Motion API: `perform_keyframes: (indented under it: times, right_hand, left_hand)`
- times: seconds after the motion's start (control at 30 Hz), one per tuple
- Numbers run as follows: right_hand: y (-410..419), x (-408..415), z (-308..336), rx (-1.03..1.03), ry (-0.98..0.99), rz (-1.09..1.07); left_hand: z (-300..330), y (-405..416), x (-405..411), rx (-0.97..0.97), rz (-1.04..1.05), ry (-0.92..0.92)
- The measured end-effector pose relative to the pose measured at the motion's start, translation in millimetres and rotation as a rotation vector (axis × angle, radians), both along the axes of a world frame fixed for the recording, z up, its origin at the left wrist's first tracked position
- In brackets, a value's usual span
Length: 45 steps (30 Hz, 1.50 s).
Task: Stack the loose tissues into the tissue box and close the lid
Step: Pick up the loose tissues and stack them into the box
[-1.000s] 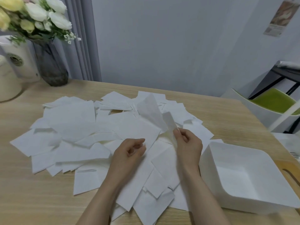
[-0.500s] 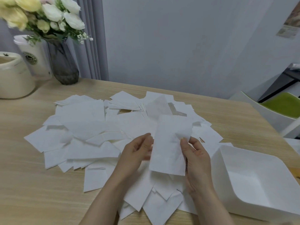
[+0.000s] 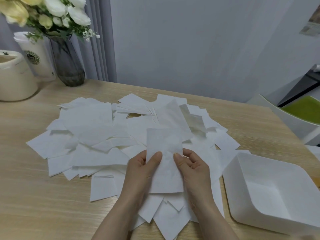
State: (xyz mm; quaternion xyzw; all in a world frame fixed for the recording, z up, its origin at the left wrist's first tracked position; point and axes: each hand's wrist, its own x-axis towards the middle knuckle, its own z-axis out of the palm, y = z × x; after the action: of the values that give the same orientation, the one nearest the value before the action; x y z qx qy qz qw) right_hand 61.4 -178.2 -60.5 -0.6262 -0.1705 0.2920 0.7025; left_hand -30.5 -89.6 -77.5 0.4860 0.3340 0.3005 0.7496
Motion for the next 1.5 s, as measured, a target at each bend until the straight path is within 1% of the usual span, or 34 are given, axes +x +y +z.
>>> perform_keyframes:
  times: [0.07, 0.13, 0.2, 0.3, 0.43, 0.53, 0.7, 0.8, 0.9, 1.03, 1.1, 1.13, 1.2, 1.27, 1.3, 1.4, 1.5]
  right_hand:
    - [3.2, -2.0, -1.0, 0.011, 0.011, -0.010]
    - [7.3, -1.8, -1.2, 0.014, -0.020, -0.019]
    - [12.1, 2.6, -0.9, 0.003, -0.134, -0.057]
    - [20.7, 19.4, 0.1, -0.049, -0.378, -0.157]
    - [38.5, 52.3, -1.1, -0.127, -0.532, -0.239]
    - [55.6, 73.6, -5.6, -0.245, -0.555, -0.231]
    - [75.0, 82.3, -4.3, -0.403, -0.526, -0.166]
    - [80.1, 82.7, -3.2, -0.408, -0.501, -0.163]
    - [80.2, 83.6, -4.6, -0.440, -0.528, -0.187]
    - [69.6, 79.1, -1.6, -0.350, -0.569, -0.269]
    - [59.3, 78.2, 2.6, -0.251, -0.515, -0.319]
    - [54.2, 76.8, 5.9, -0.186, -0.433, -0.335]
    - [44.0, 70.5, 11.8, -0.051, -0.182, -0.313]
    - [34.5, 59.3, 14.3, 0.051, 0.044, -0.209]
    - [30.6, 51.9, 13.7, 0.072, 0.118, -0.149]
    - [20.6, 26.6, 9.1, 0.082, 0.208, -0.009]
    - [13.8, 12.4, 7.4, 0.148, 0.182, 0.024]
  left_hand:
    - [-1.4, 0.4, 0.0, -0.014, 0.011, 0.001]
    - [-2.7, 4.3, 0.4, -0.013, 0.032, 0.006]
    - [-3.6, 13.2, 0.4, -0.039, 0.056, 0.003]
    - [-5.1, 30.7, -2.6, -0.102, 0.066, 0.000]
    - [-13.0, 39.9, -6.9, -0.119, 0.037, 0.009]
    - [-14.2, 38.6, -8.6, -0.129, 0.026, -0.013]
    - [-14.3, 40.9, -11.3, -0.166, 0.022, -0.087]
    - [-18.1, 43.0, -10.9, -0.164, 0.014, -0.096]
    - [-20.2, 43.6, -10.7, -0.166, 0.015, -0.110]
    - [-21.3, 43.5, -10.6, -0.147, 0.009, -0.145]
    - [-22.3, 43.3, -10.1, -0.136, 0.013, -0.145]
    - [-22.8, 43.4, -9.6, -0.128, 0.017, -0.141]
    - [-23.8, 43.7, -8.7, -0.116, 0.025, -0.133]
    - [-24.3, 43.9, -8.0, -0.111, 0.023, -0.130]
    - [-24.2, 44.1, -8.0, -0.109, 0.018, -0.129]
    - [-25.0, 44.9, -8.2, -0.080, 0.019, -0.109]
    - [-25.7, 44.5, -8.6, -0.053, 0.018, -0.091]
